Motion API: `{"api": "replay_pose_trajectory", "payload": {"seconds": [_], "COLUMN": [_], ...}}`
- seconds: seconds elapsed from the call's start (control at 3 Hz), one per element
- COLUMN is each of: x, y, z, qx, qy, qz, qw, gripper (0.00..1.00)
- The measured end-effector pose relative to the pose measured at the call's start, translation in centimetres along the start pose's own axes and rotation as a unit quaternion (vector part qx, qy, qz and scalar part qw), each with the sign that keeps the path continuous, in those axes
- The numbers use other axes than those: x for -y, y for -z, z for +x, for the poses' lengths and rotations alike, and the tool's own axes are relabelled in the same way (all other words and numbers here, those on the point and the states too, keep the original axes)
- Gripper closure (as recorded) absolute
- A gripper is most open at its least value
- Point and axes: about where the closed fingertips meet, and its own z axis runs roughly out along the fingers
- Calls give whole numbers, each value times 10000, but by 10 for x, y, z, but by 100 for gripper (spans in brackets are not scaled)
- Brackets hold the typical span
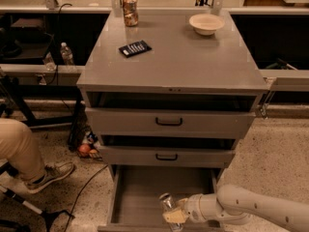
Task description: Place redbull can into bottom drawer
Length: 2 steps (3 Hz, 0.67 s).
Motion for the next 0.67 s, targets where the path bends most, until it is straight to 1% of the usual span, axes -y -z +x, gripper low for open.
{"api": "replay_pose_trajectory", "payload": {"seconds": [0.33,0.67], "x": [-4,-4], "y": [-9,-9], "z": [11,11], "qx": [-23,-23], "qy": [-113,-113], "qz": [-103,-103], "qw": [9999,9999], "gripper": [100,100]}}
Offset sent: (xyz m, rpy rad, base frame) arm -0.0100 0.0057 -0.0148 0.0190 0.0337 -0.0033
